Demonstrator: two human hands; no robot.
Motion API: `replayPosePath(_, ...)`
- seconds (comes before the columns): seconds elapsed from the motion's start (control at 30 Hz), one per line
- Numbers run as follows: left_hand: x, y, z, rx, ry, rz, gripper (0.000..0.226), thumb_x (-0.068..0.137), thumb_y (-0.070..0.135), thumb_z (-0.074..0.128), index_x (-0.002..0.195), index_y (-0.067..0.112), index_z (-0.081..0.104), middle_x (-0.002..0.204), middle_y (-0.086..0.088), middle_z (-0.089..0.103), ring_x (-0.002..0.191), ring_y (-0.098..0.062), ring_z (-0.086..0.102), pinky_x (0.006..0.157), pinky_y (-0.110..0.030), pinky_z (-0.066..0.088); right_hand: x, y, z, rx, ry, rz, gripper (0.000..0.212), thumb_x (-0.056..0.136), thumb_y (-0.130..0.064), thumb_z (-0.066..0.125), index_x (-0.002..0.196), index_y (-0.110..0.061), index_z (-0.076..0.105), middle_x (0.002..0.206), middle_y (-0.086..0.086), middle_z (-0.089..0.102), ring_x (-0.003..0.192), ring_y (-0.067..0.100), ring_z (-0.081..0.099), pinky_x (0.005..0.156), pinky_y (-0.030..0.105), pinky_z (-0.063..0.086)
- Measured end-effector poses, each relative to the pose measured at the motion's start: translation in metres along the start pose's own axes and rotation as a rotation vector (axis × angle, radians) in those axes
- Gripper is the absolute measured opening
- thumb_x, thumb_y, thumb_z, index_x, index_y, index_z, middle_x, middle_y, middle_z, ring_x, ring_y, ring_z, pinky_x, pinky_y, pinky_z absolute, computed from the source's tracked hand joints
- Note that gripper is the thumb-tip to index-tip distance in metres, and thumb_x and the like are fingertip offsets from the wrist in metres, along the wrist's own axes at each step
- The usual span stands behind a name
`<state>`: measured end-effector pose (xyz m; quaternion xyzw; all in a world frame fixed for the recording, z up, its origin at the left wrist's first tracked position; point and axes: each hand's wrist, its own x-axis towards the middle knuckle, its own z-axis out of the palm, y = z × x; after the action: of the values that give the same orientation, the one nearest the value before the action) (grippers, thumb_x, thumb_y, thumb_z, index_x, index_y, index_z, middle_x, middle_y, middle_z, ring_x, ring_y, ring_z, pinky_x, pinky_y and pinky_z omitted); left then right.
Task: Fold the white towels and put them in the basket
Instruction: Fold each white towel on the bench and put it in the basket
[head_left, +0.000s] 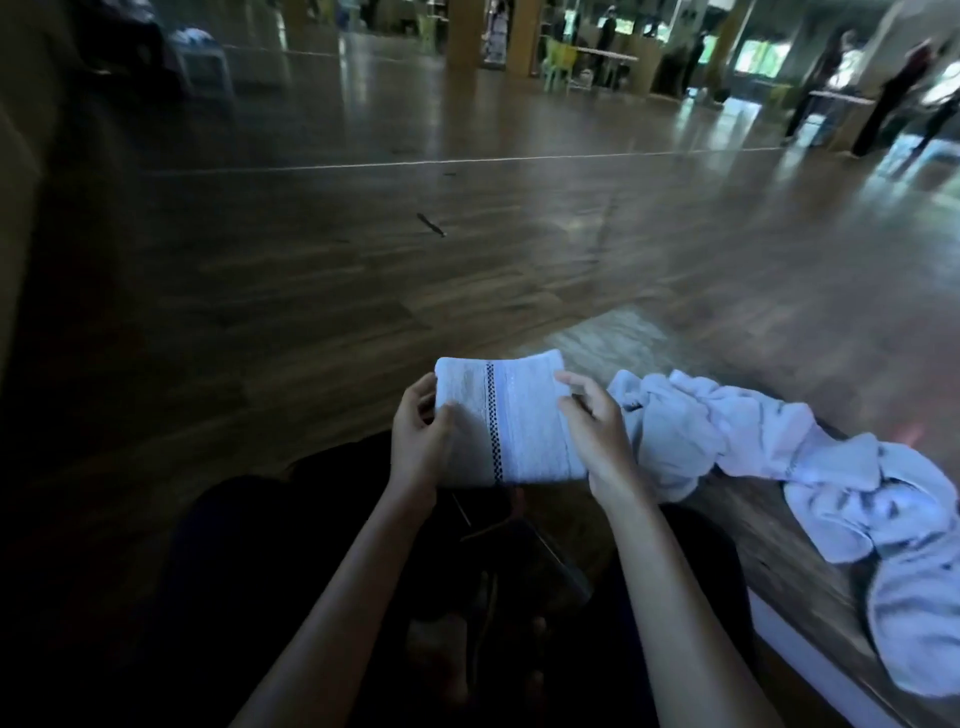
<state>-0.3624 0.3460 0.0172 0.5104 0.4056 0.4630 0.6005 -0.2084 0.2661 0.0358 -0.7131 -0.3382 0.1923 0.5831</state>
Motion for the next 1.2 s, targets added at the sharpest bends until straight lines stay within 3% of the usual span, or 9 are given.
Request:
replayPosePath(0.23, 0.045, -0.086, -0.049, 0.139, 0.159, -0.173, 0.041, 0.089, 0.007, 0.053, 0.128, 0.019, 0.051, 0.122, -0.003, 0.06, 0.11, -0.019, 0.058, 0.096, -0.041, 0.049, 0.044, 0.087, 0.085, -0.078, -0.366, 0.256, 0.037, 0.09, -0.003, 0.046, 0.113, -0.028, 0.059, 0.131, -0.003, 0.052, 0.125, 0.008, 0.045, 0.092, 0.024, 0.038)
replayPosePath(0.3, 0.06, -0.125, -0.062, 0.192, 0.172, -0.262, 0.045, 0.09, 0.006, 0.052, 0.134, 0.017, 0.047, 0.127, -0.005, 0.057, 0.112, -0.02, 0.056, 0.098, -0.043, 0.047, 0.057, 0.124, 0.11, -0.105, -0.43, 0.336, 0.038, 0.089, -0.001, 0.047, 0.109, -0.031, 0.06, 0.136, -0.002, 0.051, 0.13, 0.012, 0.043, 0.099, 0.029, 0.039)
replayPosePath(0.43, 0.094, -0.206, -0.078, 0.283, 0.184, -0.374, 0.049, 0.089, 0.005, 0.053, 0.136, 0.015, 0.044, 0.129, -0.007, 0.056, 0.112, -0.018, 0.054, 0.098, -0.038, 0.046, 0.083, 0.198, 0.153, -0.173, -0.479, 0.436, 0.041, 0.087, 0.002, 0.045, 0.105, -0.032, 0.06, 0.129, 0.0, 0.055, 0.123, 0.015, 0.049, 0.101, 0.037, 0.043)
replayPosePath(0.7, 0.153, -0.352, -0.087, 0.37, 0.196, -0.438, 0.053, 0.089, 0.0, 0.056, 0.139, 0.004, 0.038, 0.128, -0.012, 0.054, 0.113, -0.014, 0.05, 0.088, -0.016, 0.04, 0.129, 0.331, 0.222, -0.354, -0.542, 0.518, 0.041, 0.09, 0.004, 0.041, 0.12, -0.019, 0.057, 0.114, 0.004, 0.054, 0.077, 0.008, 0.053, 0.066, 0.027, 0.046)
replayPosePath(0.77, 0.156, -0.377, -0.088, 0.347, 0.193, -0.434, 0.054, 0.089, 0.003, 0.059, 0.139, 0.004, 0.038, 0.125, -0.008, 0.054, 0.112, -0.012, 0.049, 0.083, -0.009, 0.042, 0.135, 0.354, 0.232, -0.395, -0.557, 0.494, 0.041, 0.089, 0.006, 0.041, 0.119, -0.018, 0.057, 0.115, 0.006, 0.055, 0.08, 0.012, 0.054, 0.063, 0.025, 0.044)
replayPosePath(0.87, 0.159, -0.41, -0.092, 0.364, 0.186, -0.424, 0.056, 0.088, 0.008, 0.061, 0.139, 0.002, 0.037, 0.128, -0.009, 0.052, 0.118, -0.017, 0.05, 0.094, -0.02, 0.041, 0.137, 0.384, 0.243, -0.442, -0.579, 0.446, 0.042, 0.089, 0.006, 0.041, 0.12, -0.017, 0.056, 0.12, 0.009, 0.057, 0.101, 0.021, 0.055, 0.078, 0.026, 0.044)
replayPosePath(1.07, 0.164, -0.421, -0.095, 0.598, 0.164, -0.386, 0.055, 0.086, 0.003, 0.06, 0.137, 0.001, 0.04, 0.136, -0.016, 0.049, 0.126, -0.024, 0.047, 0.1, -0.016, 0.03, 0.137, 0.395, 0.251, -0.606, -0.595, 0.345, 0.039, 0.093, -0.003, 0.041, 0.129, -0.017, 0.048, 0.13, 0.01, 0.052, 0.104, 0.018, 0.05, 0.086, 0.026, 0.043)
replayPosePath(1.13, 0.163, -0.417, -0.097, 0.766, 0.109, -0.3, 0.056, 0.085, 0.008, 0.059, 0.137, 0.001, 0.04, 0.134, -0.017, 0.048, 0.124, -0.026, 0.045, 0.099, -0.014, 0.027, 0.135, 0.39, 0.253, -0.803, -0.641, 0.145, 0.041, 0.093, -0.01, 0.044, 0.134, -0.014, 0.044, 0.135, 0.012, 0.045, 0.114, 0.026, 0.048, 0.09, 0.033, 0.043)
replayPosePath(1.2, 0.163, -0.413, -0.097, 0.945, 0.038, -0.203, 0.059, 0.084, 0.014, 0.058, 0.139, 0.003, 0.038, 0.136, -0.017, 0.045, 0.125, -0.028, 0.043, 0.101, -0.026, 0.033, 0.132, 0.389, 0.253, -1.003, -0.698, -0.13, 0.046, 0.092, -0.017, 0.048, 0.137, -0.009, 0.042, 0.14, 0.016, 0.04, 0.12, 0.031, 0.044, 0.091, 0.039, 0.045)
